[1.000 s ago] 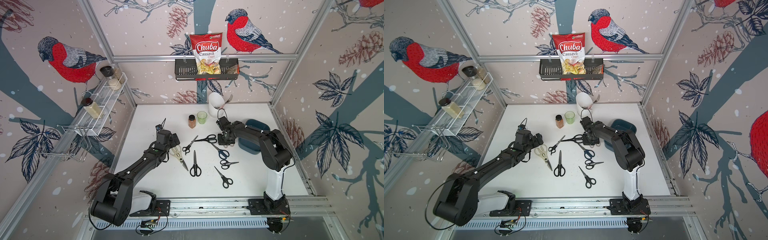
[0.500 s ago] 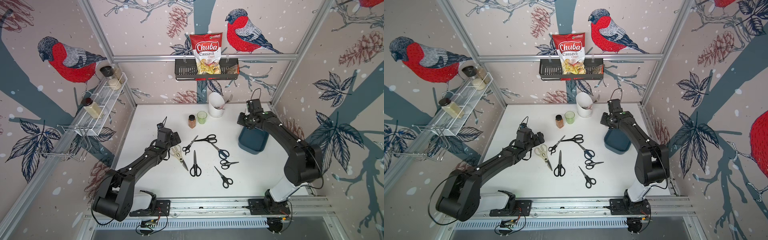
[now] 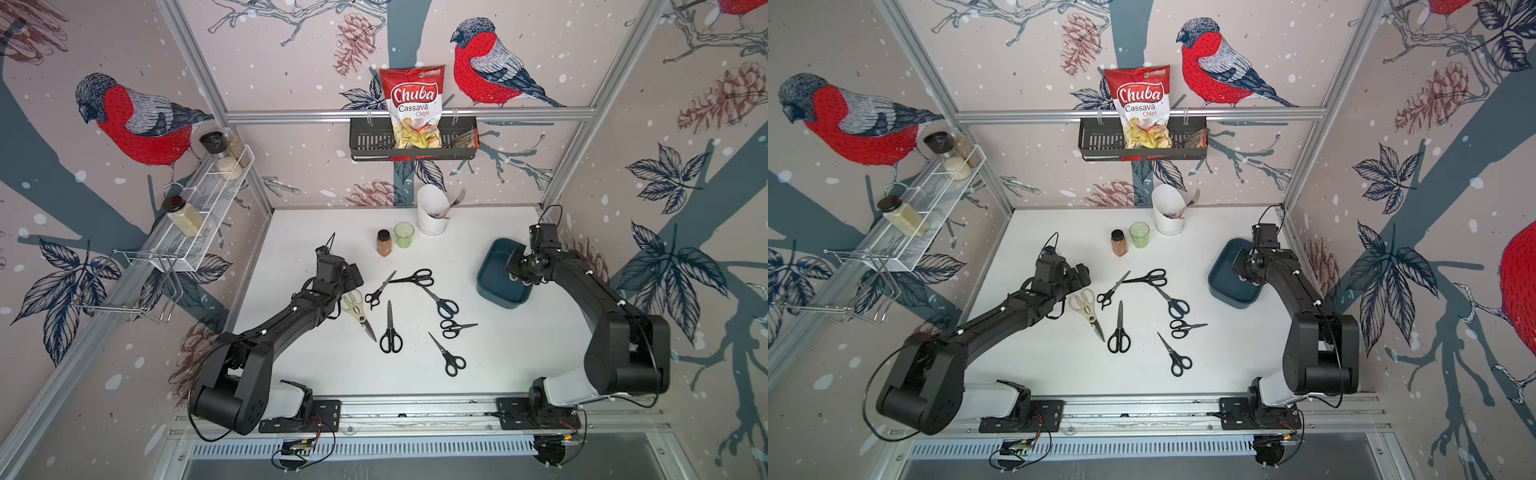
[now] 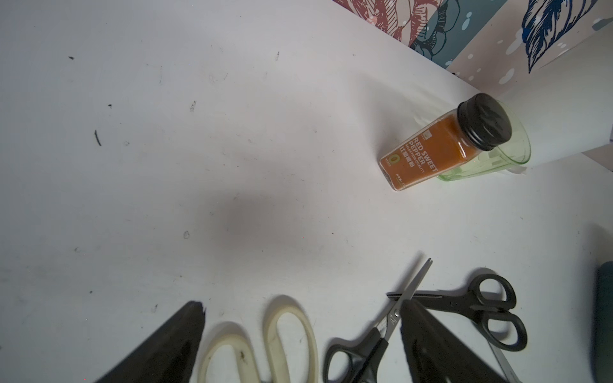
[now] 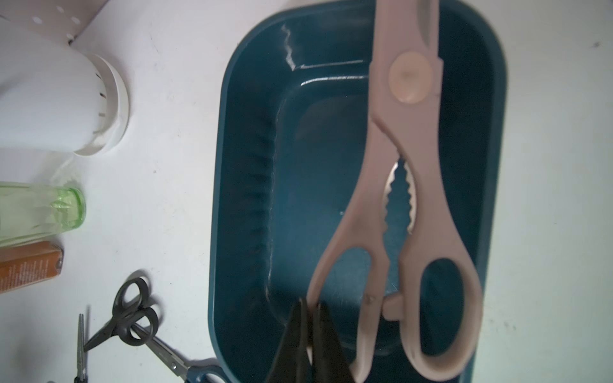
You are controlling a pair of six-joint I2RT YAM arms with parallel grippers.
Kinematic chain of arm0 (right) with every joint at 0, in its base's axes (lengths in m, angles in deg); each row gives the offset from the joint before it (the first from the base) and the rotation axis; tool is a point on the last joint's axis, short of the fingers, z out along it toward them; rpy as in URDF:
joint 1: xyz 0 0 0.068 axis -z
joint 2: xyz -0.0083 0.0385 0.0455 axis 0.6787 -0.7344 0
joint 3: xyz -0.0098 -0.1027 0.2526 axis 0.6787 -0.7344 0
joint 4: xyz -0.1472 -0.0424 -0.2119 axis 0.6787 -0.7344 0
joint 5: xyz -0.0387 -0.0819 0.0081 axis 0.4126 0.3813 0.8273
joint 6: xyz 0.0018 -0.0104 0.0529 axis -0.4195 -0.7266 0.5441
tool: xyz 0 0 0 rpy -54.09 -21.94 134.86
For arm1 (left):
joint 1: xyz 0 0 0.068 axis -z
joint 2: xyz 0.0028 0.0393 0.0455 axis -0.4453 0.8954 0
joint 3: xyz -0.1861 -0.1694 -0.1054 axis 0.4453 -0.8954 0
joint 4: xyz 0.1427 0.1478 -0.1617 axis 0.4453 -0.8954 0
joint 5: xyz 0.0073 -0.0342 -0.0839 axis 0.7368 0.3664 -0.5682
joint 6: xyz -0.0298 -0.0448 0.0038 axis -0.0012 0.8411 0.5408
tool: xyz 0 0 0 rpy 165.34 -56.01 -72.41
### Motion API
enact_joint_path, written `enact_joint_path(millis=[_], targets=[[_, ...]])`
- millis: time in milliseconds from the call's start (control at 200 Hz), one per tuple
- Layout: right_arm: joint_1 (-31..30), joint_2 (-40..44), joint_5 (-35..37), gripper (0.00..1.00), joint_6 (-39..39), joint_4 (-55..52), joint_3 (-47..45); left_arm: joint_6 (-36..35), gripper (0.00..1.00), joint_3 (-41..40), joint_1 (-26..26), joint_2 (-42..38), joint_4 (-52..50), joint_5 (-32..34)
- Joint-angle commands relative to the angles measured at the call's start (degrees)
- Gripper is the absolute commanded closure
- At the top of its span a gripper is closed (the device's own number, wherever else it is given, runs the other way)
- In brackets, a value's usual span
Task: Put the scissors into the storage box
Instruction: Place the scissors in the storage box.
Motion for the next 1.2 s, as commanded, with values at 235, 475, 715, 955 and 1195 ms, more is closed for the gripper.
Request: enact_joint_path(millis=[235,475,715,955,1195], targets=[[-2.45,-5.38,0.73,1.0,2.32,5.82,-1.99,0.88,0.04,-0.07,0.0,-0.53,0.65,-0.53],[-4.95,-9.53,1.87,0.98,3.23,7.52,-2.38,1.07,0.04,-1.12,0.02,-1.24,0.39,-0.02],[-9.29,-12.61,5.22,0.79,3.58,6.87,-1.46,1.07,0.04,-1.93,0.02,-1.85,0.4,0.45],[-14.26,-11.37,16.07,0.54,0.38,-0.63,4.28,1.06,0.04,-2.37,0.04,-2.39,0.39,0.84],[-22.23,-8.26,20.25,0.53,-4.78,-6.8,9.55,1.73,0.04,-2.08,0.0,-1.95,0.75,0.11]])
